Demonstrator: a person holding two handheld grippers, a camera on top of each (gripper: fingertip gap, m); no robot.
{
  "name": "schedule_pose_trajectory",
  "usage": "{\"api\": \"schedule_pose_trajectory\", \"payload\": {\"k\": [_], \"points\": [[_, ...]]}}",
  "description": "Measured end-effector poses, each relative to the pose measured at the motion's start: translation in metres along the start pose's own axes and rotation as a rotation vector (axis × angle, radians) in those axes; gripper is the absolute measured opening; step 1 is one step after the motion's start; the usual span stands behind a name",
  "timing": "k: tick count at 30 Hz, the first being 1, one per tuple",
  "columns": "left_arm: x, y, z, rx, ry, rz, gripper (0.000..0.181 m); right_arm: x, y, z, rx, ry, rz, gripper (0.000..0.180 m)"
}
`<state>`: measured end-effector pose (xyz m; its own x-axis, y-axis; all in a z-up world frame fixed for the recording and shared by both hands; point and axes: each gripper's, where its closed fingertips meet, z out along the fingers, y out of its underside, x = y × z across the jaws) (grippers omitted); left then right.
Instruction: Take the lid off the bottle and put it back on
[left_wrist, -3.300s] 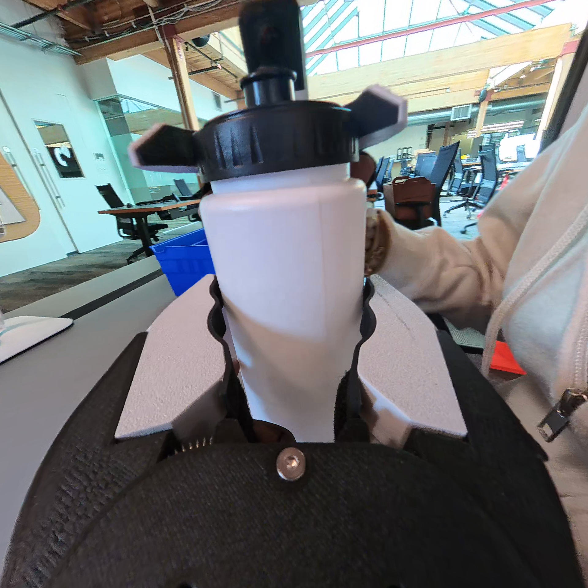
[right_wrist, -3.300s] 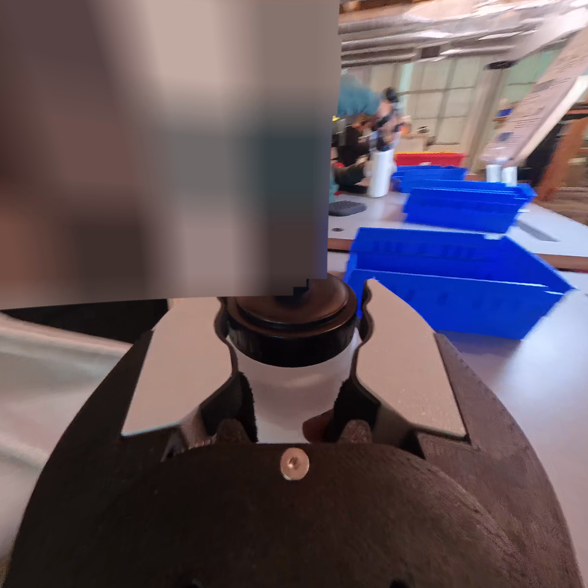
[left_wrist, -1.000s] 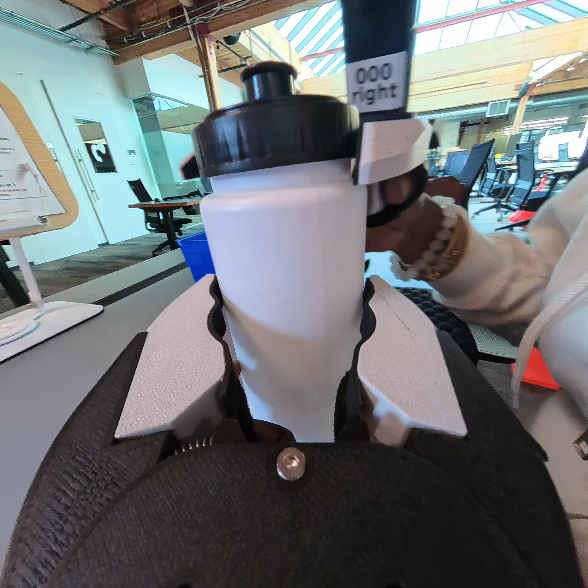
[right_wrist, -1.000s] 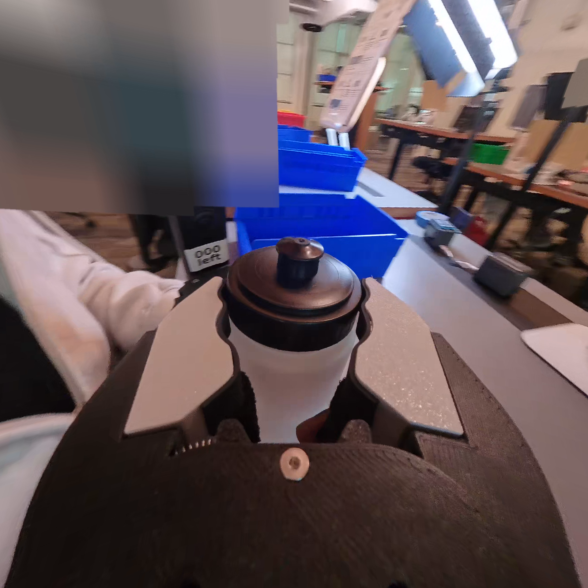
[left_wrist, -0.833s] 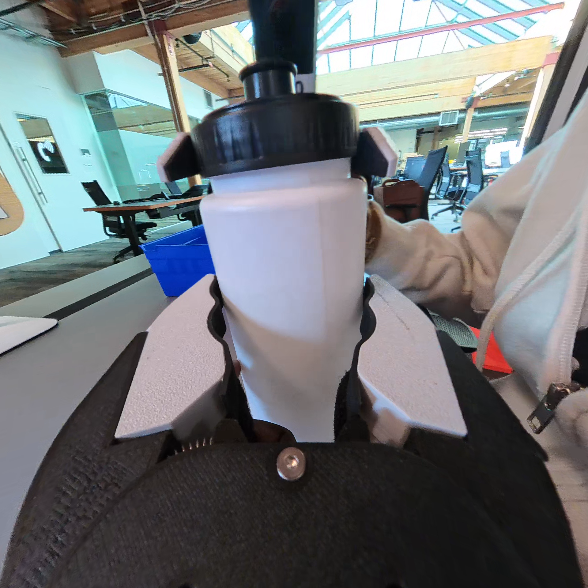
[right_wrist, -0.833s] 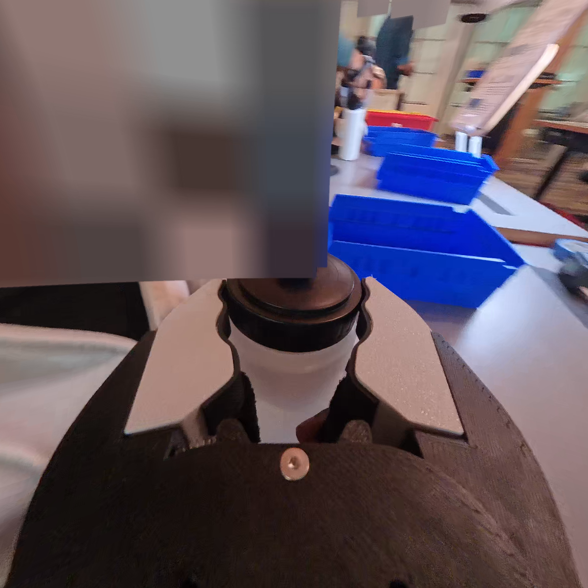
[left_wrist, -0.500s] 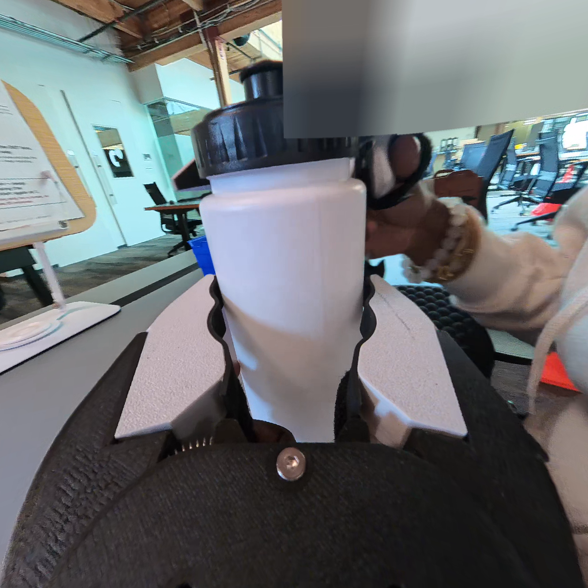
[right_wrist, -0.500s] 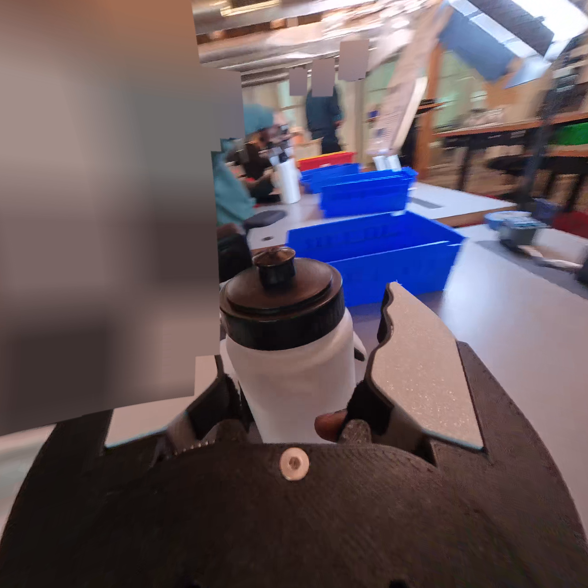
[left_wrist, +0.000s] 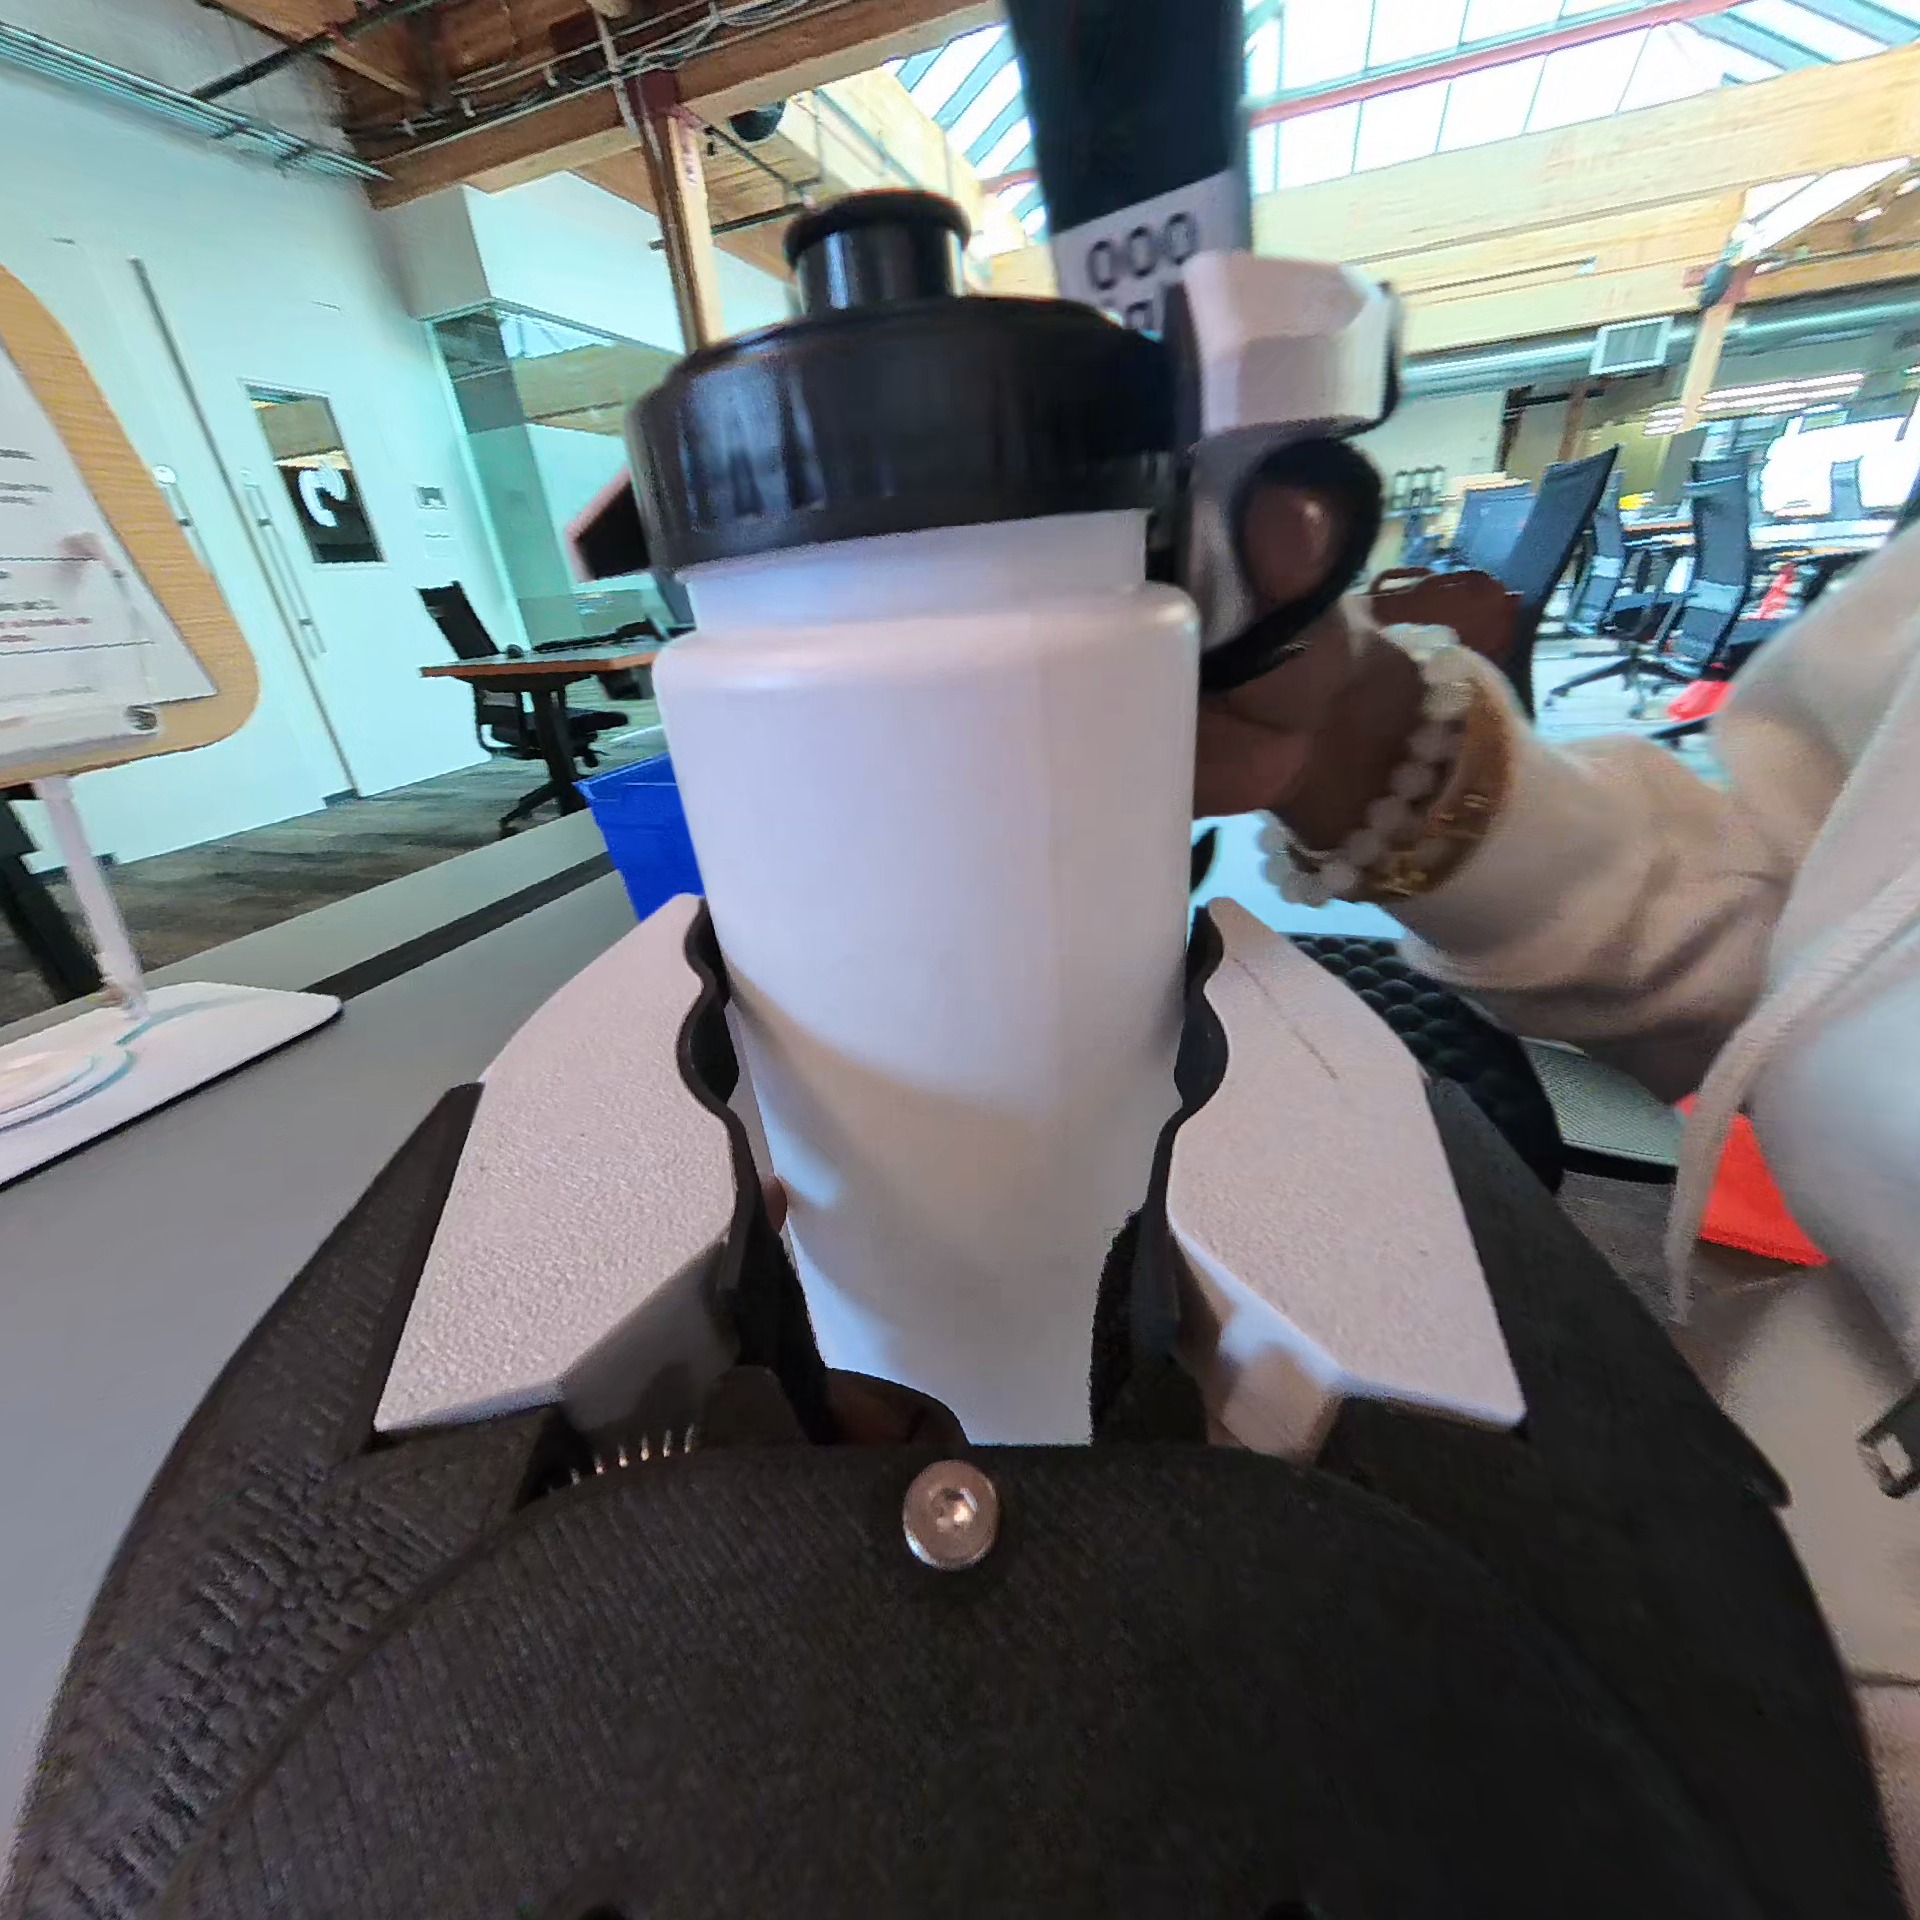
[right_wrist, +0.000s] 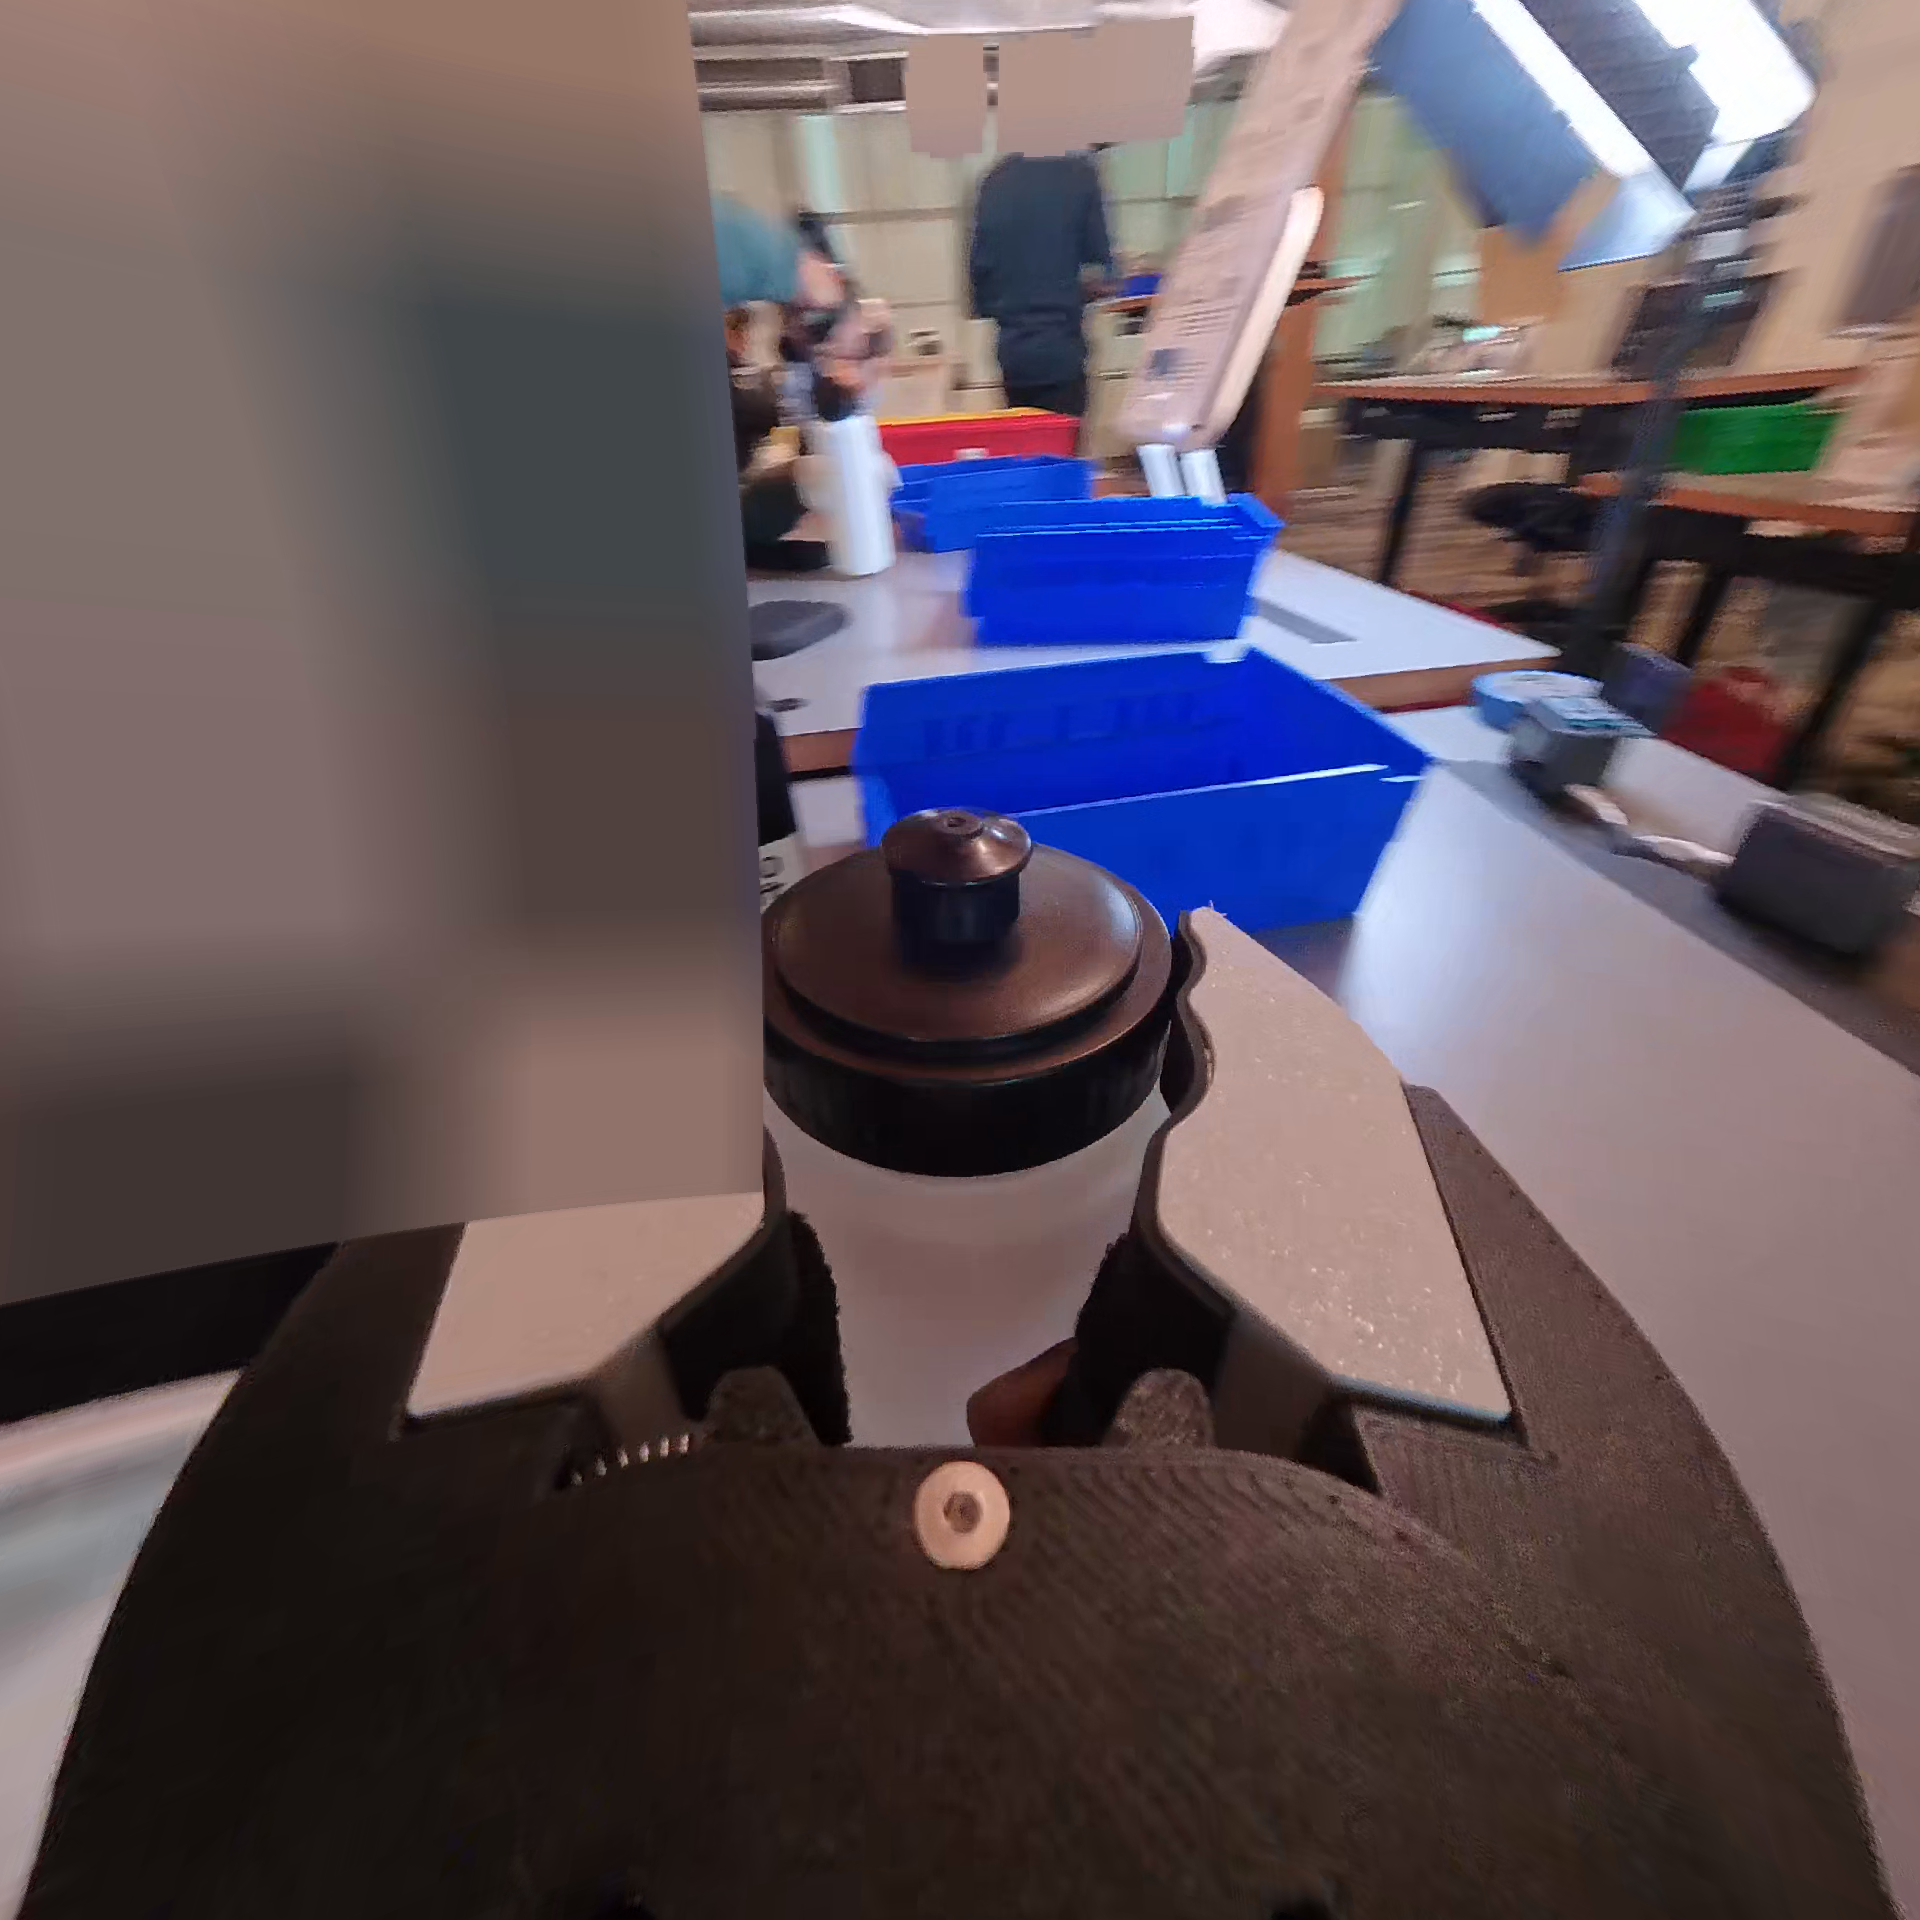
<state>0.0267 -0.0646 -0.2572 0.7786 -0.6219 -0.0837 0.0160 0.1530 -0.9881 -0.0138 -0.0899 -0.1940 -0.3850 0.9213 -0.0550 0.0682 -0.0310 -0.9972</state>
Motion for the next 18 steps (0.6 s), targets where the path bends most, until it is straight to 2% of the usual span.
{"api": "schedule_pose_trajectory", "payload": {"k": [6,9,12,13,18], "points": [[0.021,-0.001,0.001,0.011,0.144,-0.017,0.084,-0.028,0.001,-0.013,0.001,-0.502,-0.004,0.077],[0.021,-0.002,0.001,0.014,0.151,-0.034,0.084,-0.031,-0.001,-0.015,0.049,-0.597,0.025,0.078],[0.012,-0.001,0.0,0.012,0.097,-0.026,0.084,-0.02,-0.004,-0.009,0.09,-0.469,0.037,0.081],[0.01,-0.001,0.0,0.008,0.075,-0.01,0.084,-0.015,-0.007,-0.008,0.109,-0.394,0.035,0.093],[-0.006,0.001,0.0,-0.006,-0.061,0.042,0.084,-0.004,-0.01,-0.006,0.106,0.001,0.0,0.096]]}}
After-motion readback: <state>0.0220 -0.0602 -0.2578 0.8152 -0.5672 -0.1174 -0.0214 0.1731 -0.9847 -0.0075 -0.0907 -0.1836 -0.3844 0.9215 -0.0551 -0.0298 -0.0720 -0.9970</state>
